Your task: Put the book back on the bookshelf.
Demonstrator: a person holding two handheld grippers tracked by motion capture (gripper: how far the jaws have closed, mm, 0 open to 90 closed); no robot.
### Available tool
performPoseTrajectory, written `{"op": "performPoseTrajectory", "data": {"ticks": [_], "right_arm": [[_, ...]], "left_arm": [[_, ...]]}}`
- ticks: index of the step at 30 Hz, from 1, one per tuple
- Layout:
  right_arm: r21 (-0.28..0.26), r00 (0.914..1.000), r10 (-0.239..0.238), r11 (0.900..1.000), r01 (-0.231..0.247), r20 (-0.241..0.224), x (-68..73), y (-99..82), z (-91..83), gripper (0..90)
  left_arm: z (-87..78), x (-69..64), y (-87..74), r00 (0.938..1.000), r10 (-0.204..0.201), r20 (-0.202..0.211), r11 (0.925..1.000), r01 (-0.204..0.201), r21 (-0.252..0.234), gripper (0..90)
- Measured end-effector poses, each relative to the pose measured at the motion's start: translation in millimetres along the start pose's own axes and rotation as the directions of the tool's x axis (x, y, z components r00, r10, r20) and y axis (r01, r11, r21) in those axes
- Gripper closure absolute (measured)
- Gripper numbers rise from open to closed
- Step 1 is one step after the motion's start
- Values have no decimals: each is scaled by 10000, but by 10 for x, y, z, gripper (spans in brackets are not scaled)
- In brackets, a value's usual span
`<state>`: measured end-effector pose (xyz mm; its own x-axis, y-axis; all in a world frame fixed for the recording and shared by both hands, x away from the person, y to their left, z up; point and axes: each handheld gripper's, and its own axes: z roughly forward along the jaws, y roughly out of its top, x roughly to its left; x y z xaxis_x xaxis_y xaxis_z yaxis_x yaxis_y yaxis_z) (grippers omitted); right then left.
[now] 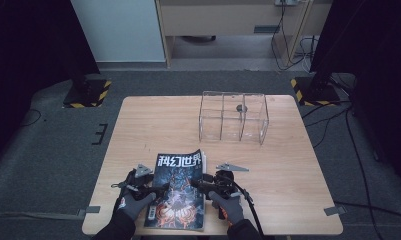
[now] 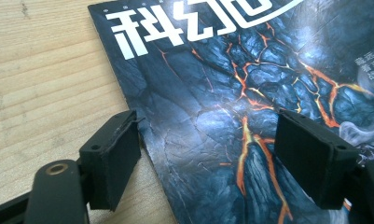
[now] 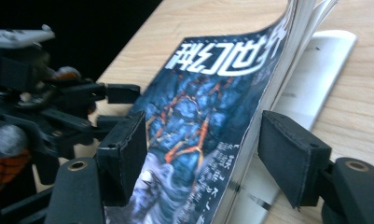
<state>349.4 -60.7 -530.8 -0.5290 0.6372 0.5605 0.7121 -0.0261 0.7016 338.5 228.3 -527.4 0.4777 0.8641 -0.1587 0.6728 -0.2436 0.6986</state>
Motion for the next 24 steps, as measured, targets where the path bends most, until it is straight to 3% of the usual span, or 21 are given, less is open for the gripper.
{"op": "performPoseTrajectory", "data": {"ticks": [3, 11, 15, 17, 19, 24], "right_arm": [[-108, 9995, 247, 9996, -249, -172, -26, -8, -6, 328], [-8, 9992, 274, 9996, -274, -282, -12, -29, -9, 328], [692, 9964, 425, 9969, -375, -728, -11, -58, 37, 335], [1165, 9962, 230, 9931, -131, -844, 24, -96, 111, 317], [1212, 9977, -234, 9921, 309, -630, 60, -111, 156, 321], [1380, 9967, -549, 9884, 627, -600, 69, -70, 203, 325]], "left_arm": [[0, 0, -1, 10000, 0, -3, 10000, 0, -4, 213], [0, 1, -2, 10000, 3, 14, 10000, -3, -17, 212], [1, 0, -3, 10000, 21, 0, 10000, -21, -27, 212], [1, 0, -4, 10000, 18, 8, 10000, -18, -28, 210], [0, 2, -5, 10000, 30, 31, 10000, -30, -38, 209], [0, 5, -6, 10000, 34, 44, 10000, -34, -38, 209]]}}
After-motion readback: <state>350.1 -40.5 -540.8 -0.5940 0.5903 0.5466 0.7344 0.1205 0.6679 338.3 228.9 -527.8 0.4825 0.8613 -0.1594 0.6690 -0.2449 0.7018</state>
